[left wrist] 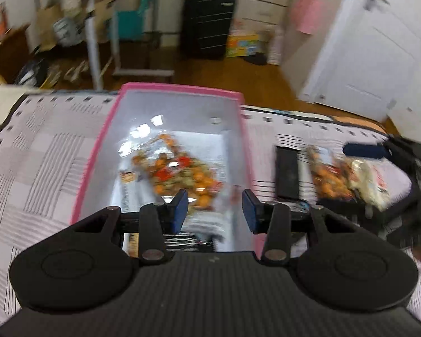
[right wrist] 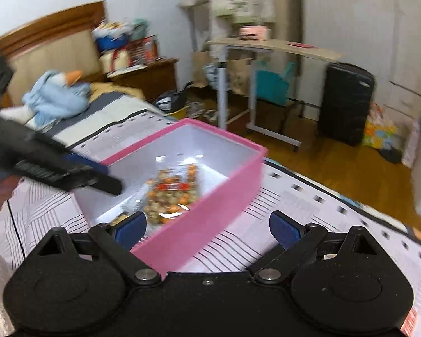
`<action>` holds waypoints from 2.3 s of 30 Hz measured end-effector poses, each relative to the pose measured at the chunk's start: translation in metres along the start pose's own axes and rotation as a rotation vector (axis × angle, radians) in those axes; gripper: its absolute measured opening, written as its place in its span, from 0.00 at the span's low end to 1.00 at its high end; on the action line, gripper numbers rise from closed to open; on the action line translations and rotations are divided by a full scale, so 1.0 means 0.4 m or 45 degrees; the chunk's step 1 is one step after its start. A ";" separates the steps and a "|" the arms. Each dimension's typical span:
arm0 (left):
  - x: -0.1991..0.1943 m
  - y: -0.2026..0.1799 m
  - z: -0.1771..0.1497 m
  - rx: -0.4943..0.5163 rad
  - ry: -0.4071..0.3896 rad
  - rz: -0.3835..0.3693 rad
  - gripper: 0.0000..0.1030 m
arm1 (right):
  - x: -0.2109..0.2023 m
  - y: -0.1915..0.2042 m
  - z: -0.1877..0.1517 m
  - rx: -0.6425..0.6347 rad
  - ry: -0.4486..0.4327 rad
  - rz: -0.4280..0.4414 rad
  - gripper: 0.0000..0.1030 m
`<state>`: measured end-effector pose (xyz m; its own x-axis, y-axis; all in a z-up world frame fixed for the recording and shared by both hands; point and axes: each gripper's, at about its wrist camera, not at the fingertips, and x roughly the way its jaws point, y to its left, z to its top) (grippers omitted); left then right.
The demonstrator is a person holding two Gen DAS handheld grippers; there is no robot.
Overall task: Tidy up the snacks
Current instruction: 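Grasp the NB cracker pack with the left gripper while the right grasps the black pack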
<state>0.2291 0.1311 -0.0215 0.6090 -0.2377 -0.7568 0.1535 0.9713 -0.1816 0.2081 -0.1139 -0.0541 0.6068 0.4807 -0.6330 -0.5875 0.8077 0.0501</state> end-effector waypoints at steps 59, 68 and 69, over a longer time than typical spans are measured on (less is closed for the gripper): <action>0.335 -0.248 -0.232 0.254 0.203 -0.287 0.63 | 0.356 -0.188 -0.136 0.103 0.374 -0.195 0.64; 0.336 -0.254 -0.249 0.309 0.129 -0.321 0.56 | 0.313 -0.150 -0.175 0.055 0.377 -0.115 0.64; 0.335 -0.256 -0.249 0.314 0.135 -0.327 0.55 | 0.317 -0.151 -0.175 0.065 0.375 -0.119 0.64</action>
<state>0.2175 0.0004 -0.1670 0.4444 -0.4589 -0.7694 0.4814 0.8466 -0.2269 0.2831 -0.1257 -0.1912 0.4710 0.2901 -0.8331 -0.5047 0.8631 0.0152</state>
